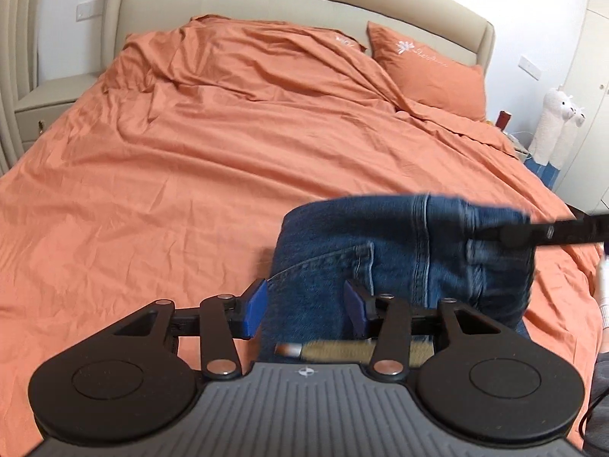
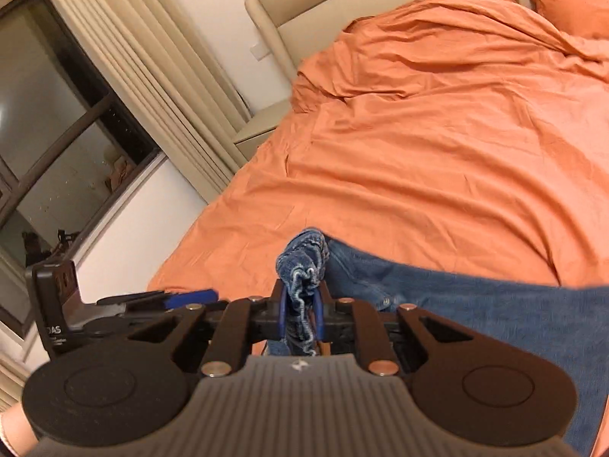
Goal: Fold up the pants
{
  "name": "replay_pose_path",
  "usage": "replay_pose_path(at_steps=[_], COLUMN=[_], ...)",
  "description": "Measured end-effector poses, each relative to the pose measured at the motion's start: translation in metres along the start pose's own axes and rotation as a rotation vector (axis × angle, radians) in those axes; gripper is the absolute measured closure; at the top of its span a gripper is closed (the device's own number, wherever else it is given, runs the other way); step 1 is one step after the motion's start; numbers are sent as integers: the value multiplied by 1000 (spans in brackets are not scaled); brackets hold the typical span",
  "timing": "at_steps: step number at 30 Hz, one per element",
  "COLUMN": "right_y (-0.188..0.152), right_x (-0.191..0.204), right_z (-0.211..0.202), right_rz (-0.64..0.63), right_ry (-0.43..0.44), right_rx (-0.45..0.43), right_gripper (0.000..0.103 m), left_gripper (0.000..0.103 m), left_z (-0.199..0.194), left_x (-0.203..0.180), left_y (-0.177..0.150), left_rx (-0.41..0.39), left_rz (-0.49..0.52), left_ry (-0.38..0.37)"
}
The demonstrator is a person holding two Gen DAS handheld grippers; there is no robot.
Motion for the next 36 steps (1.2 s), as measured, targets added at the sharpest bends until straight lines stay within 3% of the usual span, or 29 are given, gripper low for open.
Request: replay_pose_path(at_steps=[7, 15, 19, 23, 28, 30, 32, 36], right_y=[-40, -70, -73, -72, -74, -80, -88, -95], right_x=[-60, -115, -125, -134, -143, -146, -148, -152], right_z=[27, 71, 81, 75, 69, 69, 72, 87], right_rz=[188, 302, 332, 386, 450, 486, 513, 568], right_ry=[-83, -151, -121, -59, 6, 31, 53, 110], right_rx=[90, 172, 183, 167, 151, 164, 185, 203], right_gripper=[94, 95, 88, 65, 63, 53, 50, 54], left_gripper=[50, 54, 58, 58, 59, 59, 59, 60], left_z=[34, 79, 97, 103, 106, 108, 109, 111], left_x=[0, 15, 18, 20, 24, 23, 23, 22], left_y=[-8, -24, -32, -37, -38, -36, -36, -35], left_rx=[72, 167, 221, 241, 259, 262, 266, 271], left_rz=[13, -13, 0, 18, 2, -3, -7, -11], left_ry=[5, 2, 14, 22, 17, 16, 16, 26])
Point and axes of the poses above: each gripper's, at about its wrist camera, not at the fingertips, and z roughly the way its jaws point, x to its left, y to its top, the point moved 2 cm from there along z, roughly the way its jaws point, and after that the axes turned 14 degrees about -y, right-handed, at the moved point
